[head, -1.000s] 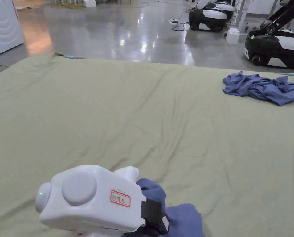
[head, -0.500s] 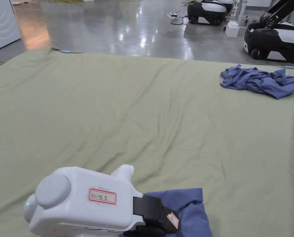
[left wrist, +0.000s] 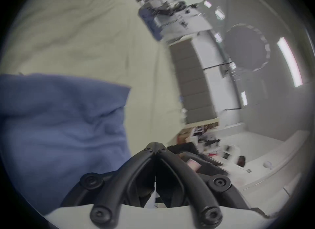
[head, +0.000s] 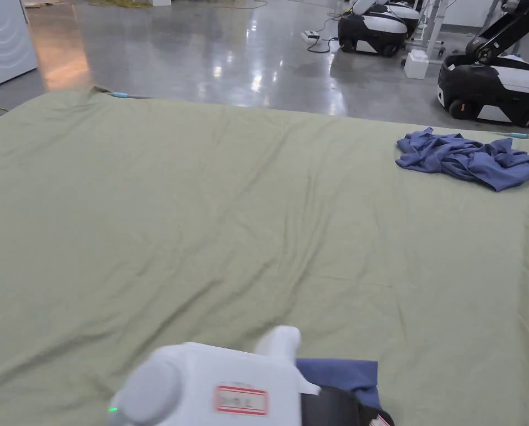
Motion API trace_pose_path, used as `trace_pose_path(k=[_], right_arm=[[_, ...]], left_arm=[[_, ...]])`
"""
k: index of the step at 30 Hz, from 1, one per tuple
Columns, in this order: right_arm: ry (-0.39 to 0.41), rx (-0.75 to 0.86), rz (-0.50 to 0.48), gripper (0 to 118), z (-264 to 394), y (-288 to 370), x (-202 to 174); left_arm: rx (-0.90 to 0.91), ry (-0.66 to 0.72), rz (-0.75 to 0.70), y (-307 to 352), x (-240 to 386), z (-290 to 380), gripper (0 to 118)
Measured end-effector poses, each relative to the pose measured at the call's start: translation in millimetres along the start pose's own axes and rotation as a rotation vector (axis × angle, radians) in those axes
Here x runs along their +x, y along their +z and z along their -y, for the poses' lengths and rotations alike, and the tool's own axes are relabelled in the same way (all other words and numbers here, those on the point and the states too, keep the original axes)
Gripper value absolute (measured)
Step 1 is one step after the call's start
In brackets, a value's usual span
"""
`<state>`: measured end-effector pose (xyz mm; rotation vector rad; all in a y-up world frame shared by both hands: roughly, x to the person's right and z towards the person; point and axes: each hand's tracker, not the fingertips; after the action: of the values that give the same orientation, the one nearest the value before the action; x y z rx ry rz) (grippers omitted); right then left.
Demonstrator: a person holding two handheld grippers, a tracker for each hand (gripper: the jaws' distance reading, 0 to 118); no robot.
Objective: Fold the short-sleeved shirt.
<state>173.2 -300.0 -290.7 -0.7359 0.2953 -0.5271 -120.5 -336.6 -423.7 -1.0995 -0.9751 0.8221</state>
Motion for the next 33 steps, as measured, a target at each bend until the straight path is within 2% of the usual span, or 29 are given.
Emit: trace_pose_path(k=[3,5,7,10,12,13,14,15,16,17,18,19,21,26,28,29,30,31,32,33], right_arm=[[-0.001,-0.053,-0.165,2,-14.8,-47.5,-11.1],[-0.024,-0.146,-0.265,2,-19.7,-93.9,-15.6],[-0.065,-0.266,-0.281,2,-18.9,-133.7,-14.4],[-0.089,-0.387,-0.231,2,-7.3,-170.9,-5.9],[-0.073,-0.445,-0.177,2,2.8,-188.6,2.0],[-0.095,-0.444,-0.184,2,6.0,-193.9,7.0],[-0.157,-0.432,-0.224,2,7.5,-195.4,12.4],[-0.202,-0.429,-0.232,2,5.9,-195.0,15.8],[-0.219,-0.439,-0.231,2,4.6,-194.3,16.2],[-0.188,-0.436,-0.227,2,4.4,-193.9,13.7],[-0.158,-0.433,-0.218,2,4.5,-192.1,11.1],[-0.132,-0.429,-0.207,2,4.2,-191.5,8.1],[-0.104,-0.428,-0.195,2,3.3,-191.3,4.4],[-0.104,-0.419,-0.197,2,5.1,-188.2,3.7],[-0.102,-0.417,-0.200,2,5.4,-188.2,3.6],[-0.097,-0.415,-0.201,2,5.2,-187.3,2.8],[-0.094,-0.414,-0.200,2,4.4,-184.1,0.9],[-0.092,-0.414,-0.199,2,2.4,-181.0,-1.5],[-0.079,-0.406,-0.194,2,-0.7,-174.0,-4.7],[-0.049,-0.384,-0.177,2,-3.0,-167.0,-7.5]], left_arm=[[0.160,-0.052,0.004,77.3,-3.6,8.8,0],[0.259,-0.124,-0.107,126.3,-14.3,14.6,0],[0.289,-0.127,-0.203,155.5,-26.7,19.8,0],[0.303,-0.014,-0.152,170.7,-50.2,23.2,0],[0.302,0.009,-0.148,174.4,-64.4,24.0,0],[0.302,0.008,-0.154,170.3,-71.2,24.4,2],[0.302,0.002,-0.167,168.2,-77.7,23.9,15],[0.300,-0.003,-0.181,166.7,-82.1,22.8,51],[0.294,-0.010,-0.194,164.9,-87.4,21.2,51],[0.264,-0.020,-0.190,163.0,-89.0,17.3,62],[0.215,-0.018,-0.192,157.0,-94.5,13.7,82],[0.200,-0.010,-0.172,152.6,-100.0,11.3,94],[0.165,0.017,-0.151,139.0,-107.1,3.9,94],[-0.004,0.162,-0.118,83.6,-139.3,-11.4,93],[0.054,0.152,-0.008,70.7,-139.5,-10.6,93],[0.071,0.196,0.015,63.7,-140.3,-8.1,92],[0.070,0.261,0.002,57.8,-144.2,-8.1,72],[0.067,0.308,-0.018,54.3,-147.8,-9.8,31],[0.043,0.357,-0.164,50.3,-153.4,-11.5,23],[0.057,0.394,-0.093,51.0,-159.8,-10.3,23]])
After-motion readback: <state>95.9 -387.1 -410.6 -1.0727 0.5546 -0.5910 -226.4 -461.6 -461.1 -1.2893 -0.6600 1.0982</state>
